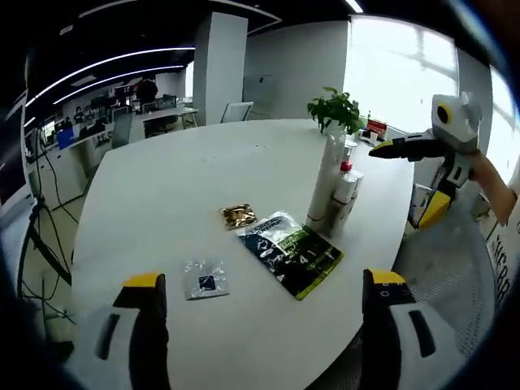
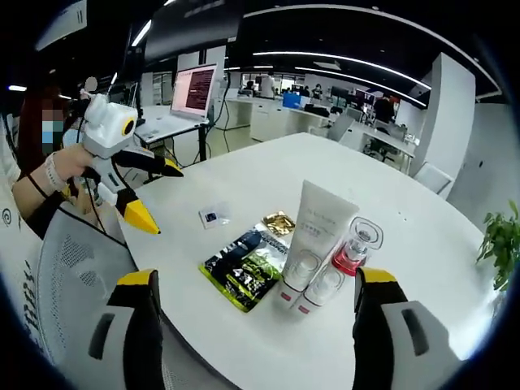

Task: Arrange the skincare products in the storage area until every visible bottle or jar stands upright without overlapping.

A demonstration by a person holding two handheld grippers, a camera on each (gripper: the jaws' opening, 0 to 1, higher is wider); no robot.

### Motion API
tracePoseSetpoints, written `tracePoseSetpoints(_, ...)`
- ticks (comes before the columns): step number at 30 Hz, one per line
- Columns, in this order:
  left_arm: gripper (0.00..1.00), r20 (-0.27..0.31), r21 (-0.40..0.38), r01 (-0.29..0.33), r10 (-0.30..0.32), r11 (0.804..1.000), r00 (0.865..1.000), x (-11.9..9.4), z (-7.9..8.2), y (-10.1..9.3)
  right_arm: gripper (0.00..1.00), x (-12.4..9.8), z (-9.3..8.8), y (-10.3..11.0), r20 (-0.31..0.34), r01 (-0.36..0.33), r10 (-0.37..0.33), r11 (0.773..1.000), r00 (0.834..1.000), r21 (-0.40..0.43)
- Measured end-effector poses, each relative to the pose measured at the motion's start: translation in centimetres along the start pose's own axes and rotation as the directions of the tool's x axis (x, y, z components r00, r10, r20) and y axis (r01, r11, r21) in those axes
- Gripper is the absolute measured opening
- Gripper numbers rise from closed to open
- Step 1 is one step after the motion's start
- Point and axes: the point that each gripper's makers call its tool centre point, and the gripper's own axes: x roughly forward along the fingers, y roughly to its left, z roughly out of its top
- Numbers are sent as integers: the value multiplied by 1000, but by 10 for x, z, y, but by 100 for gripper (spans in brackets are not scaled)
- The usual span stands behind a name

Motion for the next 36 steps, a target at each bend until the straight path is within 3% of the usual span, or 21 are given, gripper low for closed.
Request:
tracePoseSetpoints(8, 92, -47, -3, -19, 19, 1000, 999, 16, -8, 17, 99, 0, -2, -5, -9, 15, -15, 1000, 1000, 12)
tracePoseSetpoints(11, 88, -39, 4, -51, 51, 999, 998, 24, -7, 27, 99, 0, -4, -6, -13, 21, -21, 1000, 1000, 16)
tracePoseSetpoints(36, 70, -163, -49, -69, 60, 996, 985, 75, -34, 59, 97, 6, -6, -10, -27, 21, -20, 999, 999, 37)
